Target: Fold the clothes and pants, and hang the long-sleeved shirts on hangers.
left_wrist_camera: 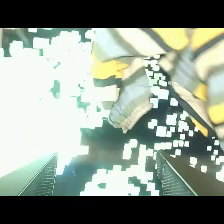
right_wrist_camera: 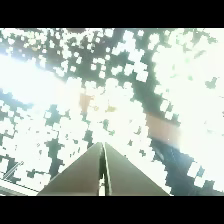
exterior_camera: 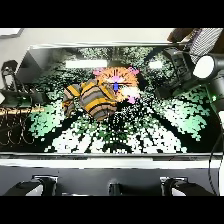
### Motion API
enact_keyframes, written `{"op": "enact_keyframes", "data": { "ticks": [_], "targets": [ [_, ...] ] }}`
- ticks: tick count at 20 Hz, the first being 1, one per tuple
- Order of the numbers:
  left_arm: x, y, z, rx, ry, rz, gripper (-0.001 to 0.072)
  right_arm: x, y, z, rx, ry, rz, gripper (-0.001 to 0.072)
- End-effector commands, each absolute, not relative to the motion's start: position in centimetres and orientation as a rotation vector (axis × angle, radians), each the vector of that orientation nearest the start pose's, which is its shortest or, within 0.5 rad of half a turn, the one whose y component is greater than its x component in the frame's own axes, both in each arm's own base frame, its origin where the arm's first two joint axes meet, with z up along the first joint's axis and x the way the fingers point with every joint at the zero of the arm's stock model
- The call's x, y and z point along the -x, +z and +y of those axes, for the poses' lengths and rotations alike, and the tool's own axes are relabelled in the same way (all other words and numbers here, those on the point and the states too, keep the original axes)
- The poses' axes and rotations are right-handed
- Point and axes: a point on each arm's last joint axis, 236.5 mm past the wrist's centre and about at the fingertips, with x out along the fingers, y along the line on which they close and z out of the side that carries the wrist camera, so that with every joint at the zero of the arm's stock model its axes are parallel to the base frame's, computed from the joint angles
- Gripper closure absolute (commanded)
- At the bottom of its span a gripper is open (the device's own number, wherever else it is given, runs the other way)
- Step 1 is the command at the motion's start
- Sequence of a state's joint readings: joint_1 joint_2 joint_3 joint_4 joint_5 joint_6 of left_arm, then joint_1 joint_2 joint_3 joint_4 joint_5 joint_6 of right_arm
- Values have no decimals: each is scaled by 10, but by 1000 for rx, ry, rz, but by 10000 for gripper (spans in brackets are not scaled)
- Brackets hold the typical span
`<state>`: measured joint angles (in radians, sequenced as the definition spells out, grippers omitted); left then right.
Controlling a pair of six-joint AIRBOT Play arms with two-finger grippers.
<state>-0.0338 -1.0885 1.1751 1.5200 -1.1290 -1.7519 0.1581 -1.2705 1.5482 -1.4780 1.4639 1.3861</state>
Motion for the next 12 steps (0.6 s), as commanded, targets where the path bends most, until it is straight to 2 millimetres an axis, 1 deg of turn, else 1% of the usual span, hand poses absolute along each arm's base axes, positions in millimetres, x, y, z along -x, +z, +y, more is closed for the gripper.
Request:
{"op": "enact_keyframes", "data": {
  "ticks": [1,2,4,5,7,9,12],
  "targets": [
    [-415,24,-28,537,-23,1140,-5,-382,130,83,191,324,1167,678],
    [-426,2,-29,654,-61,1164,-5,-383,130,84,191,324,1166,678],
    [-439,-33,-32,830,-115,1208,-6,-386,132,84,190,322,1148,678],
    [-441,-48,-34,886,-128,1228,-7,-388,133,84,190,321,1142,678],
    [-441,-73,-37,909,-117,1272,-6,-388,133,84,189,322,1141,678],
    [-443,-86,-42,904,-108,1283,-7,-388,133,84,190,321,1141,678],
    [-452,-94,-52,876,-102,1262,-5,-388,133,85,187,323,1141,678]
  ]
}}
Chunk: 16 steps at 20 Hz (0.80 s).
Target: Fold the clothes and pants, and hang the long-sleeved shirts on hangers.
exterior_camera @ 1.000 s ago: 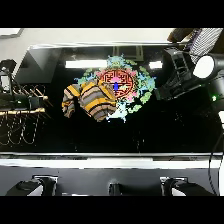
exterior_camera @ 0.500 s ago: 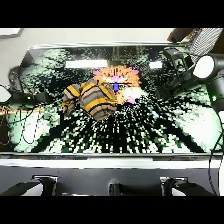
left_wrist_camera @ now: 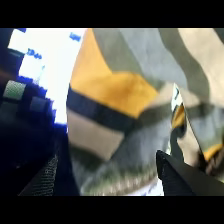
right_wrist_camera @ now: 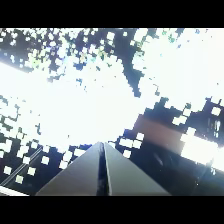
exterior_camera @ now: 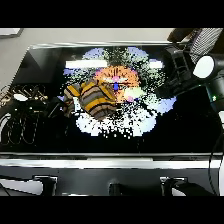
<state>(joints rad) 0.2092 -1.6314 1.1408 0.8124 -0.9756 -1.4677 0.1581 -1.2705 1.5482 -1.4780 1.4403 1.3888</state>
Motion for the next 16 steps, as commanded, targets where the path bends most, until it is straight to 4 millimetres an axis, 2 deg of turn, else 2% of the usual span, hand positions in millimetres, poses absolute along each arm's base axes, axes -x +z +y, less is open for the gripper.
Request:
{"op": "enact_keyframes", "data": {
  "ticks": [1,2,3,5,6,7,8,9,10,11,12,13,14,16],
  "targets": [
    [-453,-96,-56,870,-103,1262,62,-388,133,85,187,324,1140,678],
    [-450,-97,-62,864,-115,1276,618,-388,133,85,187,324,1142,678],
    [-450,-98,-67,848,-129,1279,685,-388,133,86,185,325,1141,678],
    [-449,-98,-72,838,-141,1284,686,-386,133,91,146,332,1147,678],
    [-449,-97,-73,838,-141,1285,686,-385,133,94,107,322,1152,630],
    [-449,-97,-72,838,-141,1284,686,-390,132,95,54,287,1148,392],
    [-449,-97,-72,838,-141,1283,686,-395,121,95,-16,236,1159,95],
    [-449,-97,-72,839,-140,1283,686,-397,100,97,-92,193,1189,10],
    [-449,-97,-72,839,-139,1283,685,-398,75,109,-190,185,1228,8],
    [-449,-97,-72,839,-139,1283,685,-394,46,138,-330,245,1289,8],
    [-449,-97,-72,838,-140,1283,685,-391,25,172,-470,341,1342,6],
    [-449,-97,-72,838,-140,1282,685,-391,11,207,-618,453,1380,5],
    [-449,-97,-72,839,-140,1282,685,-398,5,231,-722,549,1380,5],
    [-451,-97,-70,838,-133,1273,685,-427,-15,254,-854,611,1308,9]
  ]
}}
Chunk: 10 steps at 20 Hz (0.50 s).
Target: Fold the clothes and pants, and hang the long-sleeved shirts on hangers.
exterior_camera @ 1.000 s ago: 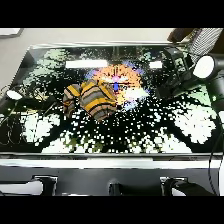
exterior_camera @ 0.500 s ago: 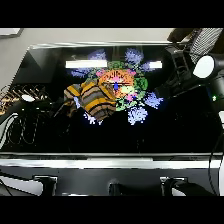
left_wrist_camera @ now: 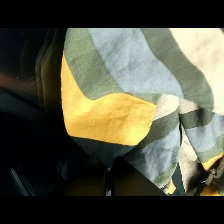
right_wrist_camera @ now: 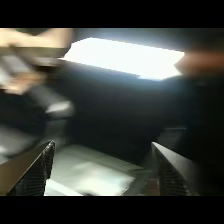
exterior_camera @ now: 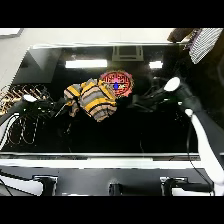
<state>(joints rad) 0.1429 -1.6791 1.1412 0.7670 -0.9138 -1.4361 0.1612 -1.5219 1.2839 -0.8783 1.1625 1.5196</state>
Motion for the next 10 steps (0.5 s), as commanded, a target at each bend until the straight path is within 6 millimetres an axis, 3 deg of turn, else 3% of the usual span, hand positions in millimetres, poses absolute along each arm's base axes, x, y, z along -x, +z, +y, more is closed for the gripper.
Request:
{"op": "enact_keyframes", "data": {
  "ticks": [1,5,9,10],
  "targets": [
    [-452,-97,-69,840,-128,1269,685,-437,-27,258,-885,590,1286,12],
    [-454,-97,-68,840,-122,1260,685,-446,-62,281,-865,539,1260,32],
    [-454,-97,-68,840,-122,1260,685,-436,-76,302,-841,542,1282,61],
    [-454,-97,-68,840,-122,1260,685,-435,-79,305,-835,540,1283,131]
  ]
}}
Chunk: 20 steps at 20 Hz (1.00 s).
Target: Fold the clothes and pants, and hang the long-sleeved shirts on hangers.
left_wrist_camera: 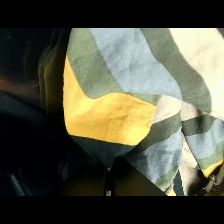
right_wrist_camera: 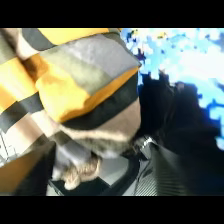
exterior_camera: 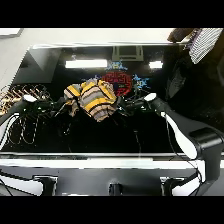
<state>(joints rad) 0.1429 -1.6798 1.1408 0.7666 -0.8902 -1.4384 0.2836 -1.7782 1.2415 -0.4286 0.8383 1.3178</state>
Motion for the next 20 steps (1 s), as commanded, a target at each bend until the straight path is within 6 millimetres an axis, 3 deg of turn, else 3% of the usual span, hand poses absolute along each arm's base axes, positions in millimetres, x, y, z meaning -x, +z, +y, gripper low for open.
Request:
{"op": "enact_keyframes", "data": {
  "ticks": [1,3,5,7,9,11,13,14,16,18,20],
  "targets": [
    [-454,-97,-68,839,-122,1260,686,-436,-82,307,-832,535,1280,217],
    [-455,-95,-68,839,-125,1256,687,-442,-79,307,-795,552,1237,669],
    [-458,-78,-71,830,-159,1247,688,-457,-49,304,-759,580,1131,681],
    [-469,-41,-71,765,-211,1206,689,-483,17,283,-732,578,970,681],
    [-488,23,-62,672,-235,1108,689,-504,109,245,-687,569,791,681],
    [-502,117,-50,565,-244,925,689,-502,223,206,-591,579,583,681],
    [-497,230,-46,475,-271,685,689,-472,326,177,-472,579,389,681],
    [-483,286,-47,437,-287,565,689,-448,374,164,-410,562,296,681],
    [-442,375,-51,386,-308,369,688,-389,449,142,-296,522,135,681],
    [-388,437,-46,394,-263,215,688,-326,499,122,-249,480,13,680],
    [-336,474,-31,402,-177,112,688,-270,527,96,-228,402,-74,680]
  ]
}}
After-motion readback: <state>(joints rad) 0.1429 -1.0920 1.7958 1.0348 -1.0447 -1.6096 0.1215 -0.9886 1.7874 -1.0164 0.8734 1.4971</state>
